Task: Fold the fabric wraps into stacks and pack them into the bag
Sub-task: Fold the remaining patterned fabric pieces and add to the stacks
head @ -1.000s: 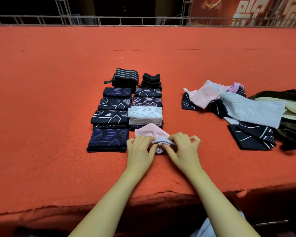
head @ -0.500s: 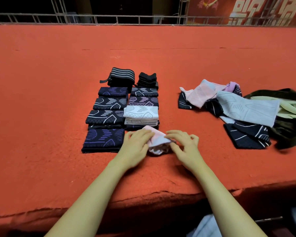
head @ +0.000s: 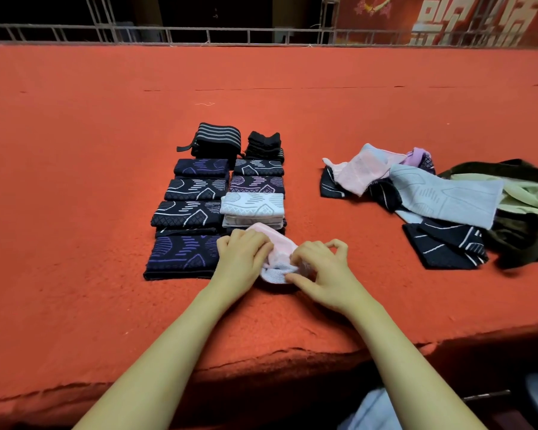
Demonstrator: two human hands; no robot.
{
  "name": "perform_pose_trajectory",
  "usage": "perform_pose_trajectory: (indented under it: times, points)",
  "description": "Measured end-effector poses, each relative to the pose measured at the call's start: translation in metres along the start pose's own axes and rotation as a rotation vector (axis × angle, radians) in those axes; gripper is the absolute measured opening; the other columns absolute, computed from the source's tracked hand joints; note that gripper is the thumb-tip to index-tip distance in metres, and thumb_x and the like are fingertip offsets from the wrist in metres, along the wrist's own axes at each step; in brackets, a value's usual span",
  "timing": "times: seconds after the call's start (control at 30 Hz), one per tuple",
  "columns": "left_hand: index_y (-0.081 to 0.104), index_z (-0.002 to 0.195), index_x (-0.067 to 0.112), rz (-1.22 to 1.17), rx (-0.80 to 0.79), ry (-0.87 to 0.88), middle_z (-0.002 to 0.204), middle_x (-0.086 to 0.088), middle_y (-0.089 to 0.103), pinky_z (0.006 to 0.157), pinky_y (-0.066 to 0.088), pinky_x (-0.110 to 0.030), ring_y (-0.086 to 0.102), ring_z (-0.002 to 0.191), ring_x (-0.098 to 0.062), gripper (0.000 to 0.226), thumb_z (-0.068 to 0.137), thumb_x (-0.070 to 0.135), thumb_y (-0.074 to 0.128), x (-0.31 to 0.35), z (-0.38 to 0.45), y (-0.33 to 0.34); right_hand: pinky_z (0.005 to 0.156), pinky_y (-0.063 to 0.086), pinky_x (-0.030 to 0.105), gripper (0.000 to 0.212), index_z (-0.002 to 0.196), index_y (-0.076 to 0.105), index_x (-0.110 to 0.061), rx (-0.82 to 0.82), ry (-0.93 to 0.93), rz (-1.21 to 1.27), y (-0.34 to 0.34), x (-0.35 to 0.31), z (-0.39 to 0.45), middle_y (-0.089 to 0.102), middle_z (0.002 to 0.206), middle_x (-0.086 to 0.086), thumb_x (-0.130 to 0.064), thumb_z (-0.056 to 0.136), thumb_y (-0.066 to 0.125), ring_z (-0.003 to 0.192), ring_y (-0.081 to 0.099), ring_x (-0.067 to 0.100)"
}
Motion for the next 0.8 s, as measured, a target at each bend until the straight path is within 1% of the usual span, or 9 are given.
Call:
perform_pose_trajectory:
  times: [0.13, 0.27, 0.37, 0.47, 0.57, 0.63, 0.7, 0.73, 0.8]
  points:
    - [0.059, 0.08, 0.021, 0.076, 0.13, -0.028, 0.077, 0.012, 0.049, 0.071, 0.013, -0.029, 0.045, 0.083, -0.017, 0.04, 0.089, 0.043, 0.027, -0.001, 0.003, -0.015, 0.078, 0.017, 0.027, 0.013, 0.082, 0.046, -0.026, 0.156, 0.006, -0.037, -0.011, -0.004, -0.006, 0.046, 0.075, -0.015, -0.036, 0.087, 0.052, 0.071, 0.046, 0.007]
    - [0.061, 0.076, 0.019, 0.171, 0.233, -0.083, 0.076, 0.003, 0.057, 0.067, 0.01, -0.029, 0.048, 0.079, -0.025, 0.043, 0.091, 0.042, 0.028, -0.005, 0.011, -0.033, 0.077, 0.02, 0.028, 0.018, 0.079, 0.056, -0.018, 0.389, 0.038, -0.09, -0.039, -0.001, -0.01, 0.054, 0.071, -0.009, -0.03, 0.091, 0.05, 0.067, 0.046, 0.008]
    - [0.063, 0.075, 0.016, 0.235, 0.263, -0.177, 0.076, -0.002, 0.061, 0.069, 0.013, -0.031, 0.05, 0.078, -0.029, 0.045, 0.088, 0.043, 0.03, -0.019, 0.012, -0.041, 0.075, 0.02, 0.029, 0.019, 0.079, 0.058, -0.019, 0.461, 0.148, -0.053, -0.051, 0.017, -0.016, 0.057, 0.07, -0.008, -0.032, 0.091, 0.051, 0.066, 0.046, 0.003]
    - [0.064, 0.07, 0.015, 0.324, 0.217, -0.182, 0.074, -0.003, 0.06, 0.067, 0.022, -0.037, 0.053, 0.076, -0.031, 0.043, 0.087, 0.042, 0.034, -0.019, 0.013, -0.034, 0.075, 0.021, 0.031, 0.019, 0.078, 0.054, -0.029, 0.421, 0.35, 0.087, -0.043, 0.042, -0.016, 0.057, 0.072, -0.009, -0.044, 0.087, 0.048, 0.073, 0.048, -0.004]
    - [0.067, 0.087, 0.013, 0.381, 0.048, -0.253, 0.093, -0.006, 0.06, 0.073, 0.022, -0.037, 0.05, 0.093, -0.033, 0.036, 0.094, 0.038, 0.043, -0.023, 0.018, -0.012, 0.078, 0.021, 0.031, 0.013, 0.085, 0.054, -0.033, 0.411, 0.434, 0.167, -0.037, 0.049, -0.012, 0.058, 0.085, -0.017, -0.043, 0.081, 0.045, 0.084, 0.055, 0.005]
    - [0.066, 0.093, 0.014, 0.35, 0.062, -0.221, 0.098, -0.005, 0.06, 0.075, 0.021, -0.036, 0.049, 0.097, -0.029, 0.027, 0.094, 0.033, 0.048, -0.018, 0.017, -0.009, 0.083, 0.02, 0.027, 0.026, 0.102, 0.054, -0.038, 0.372, 0.345, 0.157, -0.036, 0.036, -0.005, 0.055, 0.102, -0.024, -0.039, 0.079, 0.041, 0.098, 0.051, 0.003]
    - [0.067, 0.091, 0.018, 0.286, 0.147, -0.072, 0.091, 0.0, 0.062, 0.074, 0.022, -0.035, 0.048, 0.091, -0.02, 0.027, 0.089, 0.032, 0.045, -0.001, 0.011, -0.015, 0.087, 0.017, 0.026, 0.035, 0.114, 0.057, -0.038, 0.239, 0.209, 0.077, -0.027, 0.015, 0.004, 0.053, 0.114, -0.025, -0.044, 0.083, 0.042, 0.108, 0.044, -0.004]
    - [0.067, 0.092, 0.019, 0.257, 0.179, 0.021, 0.092, 0.003, 0.063, 0.075, 0.023, -0.034, 0.047, 0.091, -0.016, 0.027, 0.088, 0.031, 0.043, 0.007, 0.006, -0.015, 0.087, 0.017, 0.029, 0.038, 0.116, 0.058, -0.037, 0.158, 0.147, 0.009, -0.019, 0.006, 0.007, 0.054, 0.116, -0.025, -0.051, 0.084, 0.043, 0.11, 0.043, -0.005]
    - [0.066, 0.1, 0.021, 0.235, 0.137, 0.179, 0.099, 0.007, 0.063, 0.078, 0.024, -0.033, 0.049, 0.095, -0.013, 0.029, 0.09, 0.032, 0.041, 0.019, -0.004, -0.008, 0.084, 0.017, 0.033, 0.04, 0.11, 0.062, -0.036, 0.048, 0.072, -0.086, -0.004, 0.0, 0.007, 0.059, 0.112, -0.023, -0.059, 0.084, 0.043, 0.108, 0.048, 0.0]
Point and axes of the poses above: each hand's wrist, its own z-axis towards the middle knuckle, its own y-axis out of the palm, x = y × z, the point moved 10 cm from there along z, towards the middle knuckle
